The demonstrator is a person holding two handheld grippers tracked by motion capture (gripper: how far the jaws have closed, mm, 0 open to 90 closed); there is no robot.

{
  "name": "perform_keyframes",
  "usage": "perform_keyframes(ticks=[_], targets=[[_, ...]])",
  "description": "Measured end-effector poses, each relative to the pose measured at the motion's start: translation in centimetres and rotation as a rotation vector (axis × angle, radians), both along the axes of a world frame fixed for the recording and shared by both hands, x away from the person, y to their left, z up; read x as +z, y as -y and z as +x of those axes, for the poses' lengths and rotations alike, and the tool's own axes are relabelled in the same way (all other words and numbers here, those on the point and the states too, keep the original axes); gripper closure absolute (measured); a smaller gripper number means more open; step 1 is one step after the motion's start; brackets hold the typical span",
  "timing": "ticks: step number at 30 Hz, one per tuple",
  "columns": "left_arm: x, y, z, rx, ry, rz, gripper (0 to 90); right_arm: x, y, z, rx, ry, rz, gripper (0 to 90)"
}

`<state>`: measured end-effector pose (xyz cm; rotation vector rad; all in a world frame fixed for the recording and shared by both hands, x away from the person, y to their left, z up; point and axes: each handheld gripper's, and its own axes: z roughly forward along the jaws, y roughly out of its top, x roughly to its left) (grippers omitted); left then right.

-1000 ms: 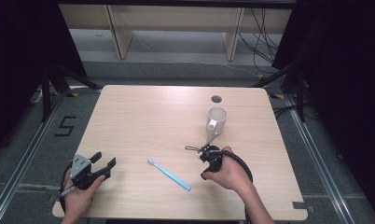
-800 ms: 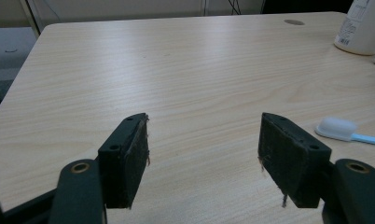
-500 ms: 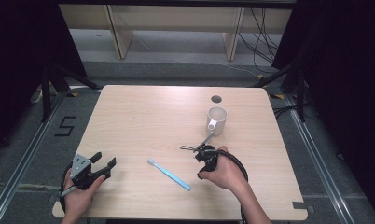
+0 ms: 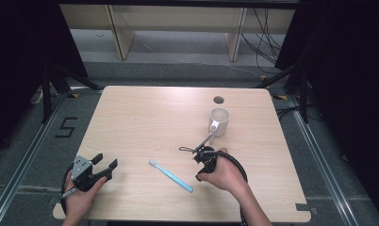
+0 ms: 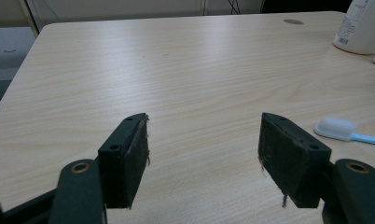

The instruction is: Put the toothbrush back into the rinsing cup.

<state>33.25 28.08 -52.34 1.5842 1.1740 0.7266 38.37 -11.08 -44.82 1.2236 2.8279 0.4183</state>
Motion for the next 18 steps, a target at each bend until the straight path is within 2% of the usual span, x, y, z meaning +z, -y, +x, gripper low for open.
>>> perform_keyframes(ticks=[1, 6, 7, 8, 9, 10, 11, 13, 15, 18], targets=[[0.0, 0.0, 0.0, 0.0, 0.0, -0.001, 32.9, 0.0, -0.3, 0.0, -0.016, -0.007, -0.001, 55.7], [0.0, 0.0, 0.0, -0.002, 0.0, -0.002, 32.8, 0.1, -0.9, 0.1, 0.012, -0.011, -0.011, 57.0], [0.0, 0.0, 0.0, -0.001, 0.001, -0.002, 32.9, 0.1, -1.1, 0.0, -0.004, -0.019, -0.011, 57.3], [0.0, 0.0, 0.0, -0.001, 0.001, -0.003, 32.8, 0.0, -1.1, 0.1, 0.019, -0.014, -0.01, 57.4], [0.0, 0.0, 0.0, -0.001, 0.0, -0.001, 32.8, 0.1, -1.3, 0.0, 0.006, -0.027, -0.012, 57.4], [0.0, 0.0, 0.0, -0.001, 0.001, -0.001, 32.8, 0.1, -1.3, 0.1, 0.028, -0.015, -0.013, 57.5], [0.0, 0.0, 0.0, -0.001, 0.0, 0.0, 32.8, 0.1, -1.6, 0.0, 0.01, -0.028, -0.011, 57.5], [0.0, 0.0, 0.0, -0.001, 0.001, -0.001, 32.8, 0.1, -1.6, 0.1, 0.03, -0.02, -0.017, 57.7], [0.0, 0.0, 0.0, -0.001, 0.001, -0.001, 32.8, 0.1, -1.9, 0.0, 0.016, -0.029, -0.016, 57.8], [0.0, 0.0, 0.0, -0.002, -0.002, 0.003, 32.9, 0.0, -2.2, 0.0, 0.025, -0.03, -0.013, 58.3]])
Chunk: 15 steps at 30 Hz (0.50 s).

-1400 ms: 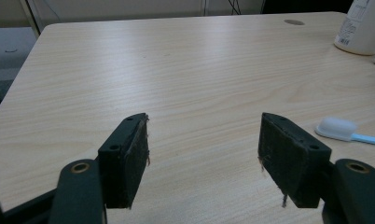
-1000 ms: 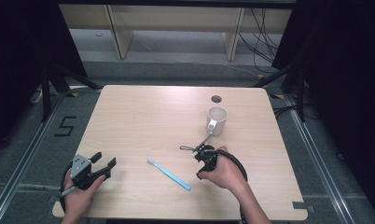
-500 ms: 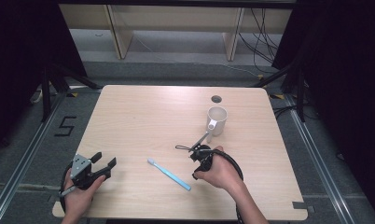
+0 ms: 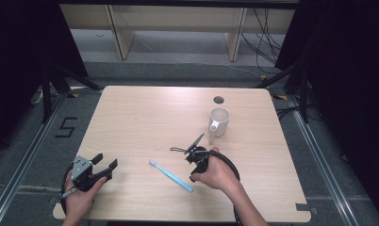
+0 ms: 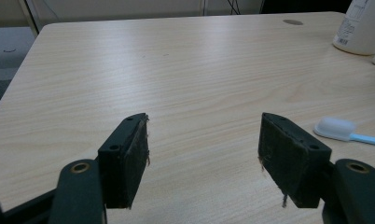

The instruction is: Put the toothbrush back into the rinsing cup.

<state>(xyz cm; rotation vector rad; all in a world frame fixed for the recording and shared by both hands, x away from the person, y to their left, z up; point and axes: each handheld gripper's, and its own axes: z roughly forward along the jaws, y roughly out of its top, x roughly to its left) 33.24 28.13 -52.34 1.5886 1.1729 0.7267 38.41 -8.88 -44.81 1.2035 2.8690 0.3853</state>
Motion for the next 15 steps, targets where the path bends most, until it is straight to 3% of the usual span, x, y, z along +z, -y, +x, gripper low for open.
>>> perform_keyframes(ticks=[15], targets=[[0.0, 0.0, 0.0, 0.0, 0.001, 0.0, 32.8, 0.1, -1.8, -0.2, 0.041, -0.018, -0.011, 59.6]])
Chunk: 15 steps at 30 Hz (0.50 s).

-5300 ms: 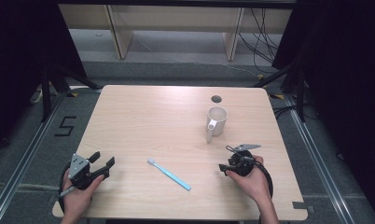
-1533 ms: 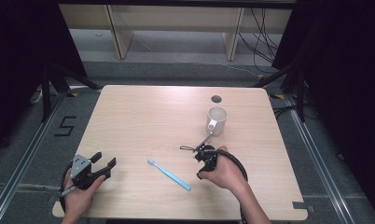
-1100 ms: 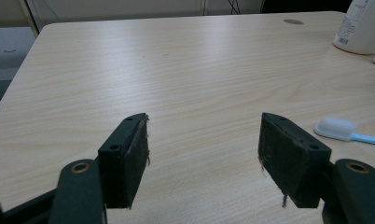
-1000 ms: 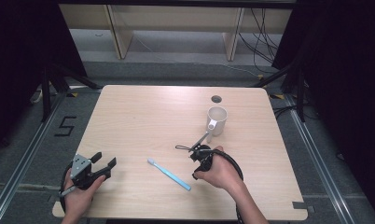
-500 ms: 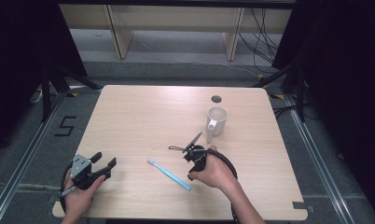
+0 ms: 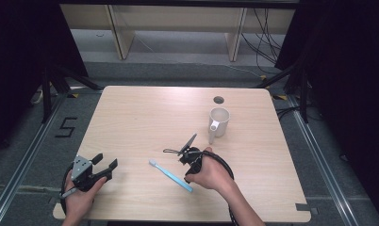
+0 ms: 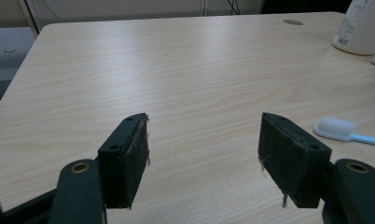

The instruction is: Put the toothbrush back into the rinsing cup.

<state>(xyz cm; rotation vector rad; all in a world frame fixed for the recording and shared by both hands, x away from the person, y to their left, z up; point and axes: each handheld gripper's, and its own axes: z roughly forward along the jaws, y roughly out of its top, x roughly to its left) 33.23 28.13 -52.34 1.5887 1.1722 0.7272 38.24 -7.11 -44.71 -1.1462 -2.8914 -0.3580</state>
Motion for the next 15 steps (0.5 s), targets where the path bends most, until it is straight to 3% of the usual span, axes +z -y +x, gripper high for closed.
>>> perform_keyframes(ticks=[5, 6, 7, 9, 14, 15], targets=[[0.0, 0.0, 0.0, 0.0, -0.001, 0.001, 32.9, 0.0, -0.6, 0.0, -0.007, -0.021, -0.022, 59.8], [0.0, 0.0, 0.0, 0.0, 0.0, 0.0, 32.8, -0.2, -0.5, 0.2, 0.031, -0.003, -0.016, 59.8], [0.0, 0.0, 0.0, -0.001, 0.0, 0.0, 32.8, -0.2, -0.7, 0.0, 0.014, -0.01, -0.013, 60.0], [0.0, 0.0, 0.0, 0.0, 0.0, 0.0, 32.9, -0.3, -0.9, 0.2, 0.045, -0.005, -0.025, 60.3], [0.0, 0.0, 0.0, 0.001, 0.0, 0.0, 32.9, -0.5, -1.5, 0.1, 0.057, -0.031, -0.042, 61.4], [0.0, 0.0, 0.0, 0.0, 0.0, 0.0, 32.8, -0.6, -1.5, 0.1, 0.068, -0.019, -0.044, 61.7]])
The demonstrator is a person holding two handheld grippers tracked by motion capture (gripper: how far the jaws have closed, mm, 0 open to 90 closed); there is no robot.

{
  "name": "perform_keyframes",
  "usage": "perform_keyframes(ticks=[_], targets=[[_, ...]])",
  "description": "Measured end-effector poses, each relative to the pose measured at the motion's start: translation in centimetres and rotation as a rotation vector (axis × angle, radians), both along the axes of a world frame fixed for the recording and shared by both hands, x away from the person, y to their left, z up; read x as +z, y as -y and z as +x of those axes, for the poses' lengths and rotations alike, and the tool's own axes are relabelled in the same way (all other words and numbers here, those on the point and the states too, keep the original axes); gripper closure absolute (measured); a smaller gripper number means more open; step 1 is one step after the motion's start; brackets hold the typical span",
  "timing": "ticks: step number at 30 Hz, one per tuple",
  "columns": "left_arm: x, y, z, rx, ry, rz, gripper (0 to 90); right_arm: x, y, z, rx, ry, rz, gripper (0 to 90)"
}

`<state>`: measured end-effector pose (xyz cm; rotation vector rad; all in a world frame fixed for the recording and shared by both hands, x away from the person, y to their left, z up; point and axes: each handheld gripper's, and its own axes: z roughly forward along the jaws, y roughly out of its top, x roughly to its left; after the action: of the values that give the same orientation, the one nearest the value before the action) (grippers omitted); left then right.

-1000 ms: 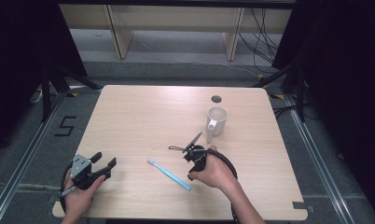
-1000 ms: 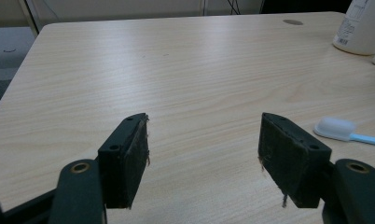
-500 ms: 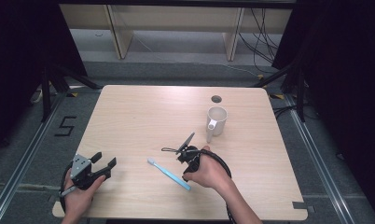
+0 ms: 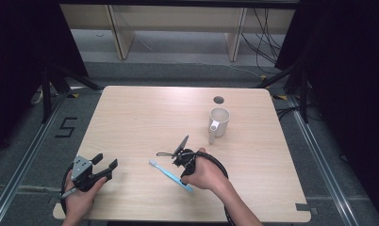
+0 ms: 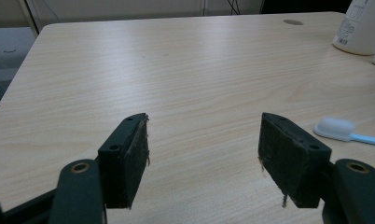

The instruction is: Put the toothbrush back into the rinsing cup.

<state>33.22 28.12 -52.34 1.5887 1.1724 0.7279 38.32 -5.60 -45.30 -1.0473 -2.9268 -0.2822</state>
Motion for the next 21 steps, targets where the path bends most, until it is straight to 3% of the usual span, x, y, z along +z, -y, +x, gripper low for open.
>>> perform_keyframes(ticks=[7, 9, 14, 21], targets=[[0.0, 0.0, 0.0, 0.001, 0.0, 0.0, 32.9, -0.5, -0.4, -0.1, 0.012, -0.01, -0.029, 63.2], [0.0, 0.0, 0.0, 0.001, 0.0, 0.0, 32.9, -0.6, -0.7, -0.1, 0.004, -0.037, -0.035, 63.2], [0.0, 0.0, 0.0, 0.001, 0.001, -0.001, 32.9, -1.0, -1.2, -0.2, -0.006, -0.023, -0.064, 63.3], [0.0, 0.0, 0.0, 0.001, 0.001, -0.002, 32.9, -1.3, -1.5, -0.1, 0.008, -0.044, -0.054, 63.9]])
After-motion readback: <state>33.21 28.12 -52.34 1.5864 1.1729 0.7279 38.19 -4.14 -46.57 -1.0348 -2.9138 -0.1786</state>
